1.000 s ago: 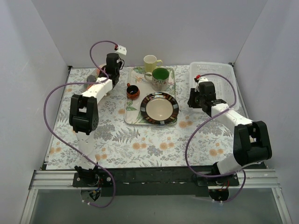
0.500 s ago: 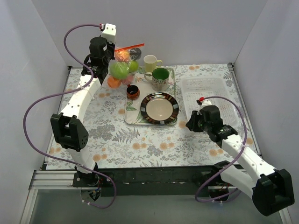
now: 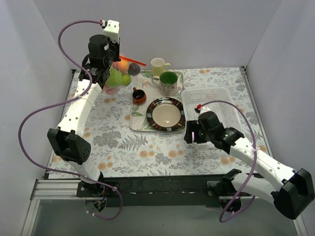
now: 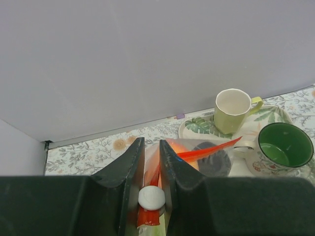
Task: Open the zip-top bag and remove the fake food
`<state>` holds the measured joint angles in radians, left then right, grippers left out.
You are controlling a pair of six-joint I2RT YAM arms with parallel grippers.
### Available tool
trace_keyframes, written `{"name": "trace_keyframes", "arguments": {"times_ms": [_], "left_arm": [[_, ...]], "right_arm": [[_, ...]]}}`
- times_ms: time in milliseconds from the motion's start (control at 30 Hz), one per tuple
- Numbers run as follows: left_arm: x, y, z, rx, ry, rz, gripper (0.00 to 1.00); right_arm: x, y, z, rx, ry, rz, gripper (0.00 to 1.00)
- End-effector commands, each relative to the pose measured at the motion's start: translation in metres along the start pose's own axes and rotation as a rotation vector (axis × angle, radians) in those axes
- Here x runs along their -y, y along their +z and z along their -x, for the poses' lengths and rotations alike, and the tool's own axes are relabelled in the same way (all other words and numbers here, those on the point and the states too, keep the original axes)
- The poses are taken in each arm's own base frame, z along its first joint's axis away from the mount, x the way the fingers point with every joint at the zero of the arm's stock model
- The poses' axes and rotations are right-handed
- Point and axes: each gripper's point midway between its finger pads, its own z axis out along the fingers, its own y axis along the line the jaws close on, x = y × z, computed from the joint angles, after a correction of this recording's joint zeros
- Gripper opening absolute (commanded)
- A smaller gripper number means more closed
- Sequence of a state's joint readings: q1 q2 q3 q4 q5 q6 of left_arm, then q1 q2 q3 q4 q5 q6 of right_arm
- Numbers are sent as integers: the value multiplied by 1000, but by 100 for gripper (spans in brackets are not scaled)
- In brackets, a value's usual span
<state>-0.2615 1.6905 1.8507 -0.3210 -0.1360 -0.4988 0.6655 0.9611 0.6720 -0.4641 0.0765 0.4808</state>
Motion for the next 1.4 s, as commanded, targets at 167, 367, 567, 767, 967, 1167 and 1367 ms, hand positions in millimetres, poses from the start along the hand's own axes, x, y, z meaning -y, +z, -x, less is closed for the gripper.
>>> {"name": "trace_keyframes", "arguments": {"times_ms": [167,367,567,767,967,1167,1367], "left_arm": [[5,-53,63,126,-43,-64,5],[4,-68,57,113,-48,-64,5],[6,-77,62,107,-63,-84,4],[6,-80,56,96,-53,-90,4],[10,-77,50,84,-55,-103,4],[12,-78,52,85,-58,-114,4],[11,-78,54,89,-52,-112,4]], "right_arm": [[13,32,147,236,-44,-203,81],[49,95,174,151,-38,-307,70],[53,121,170,113,-23,-255,37],[40,103,152,99,-27,-176,1],[21,49,138,180,-95,-120,1],[-6,5,127,223,-151,-56,1],[-73,-20,93,196,-344,229,1]]}}
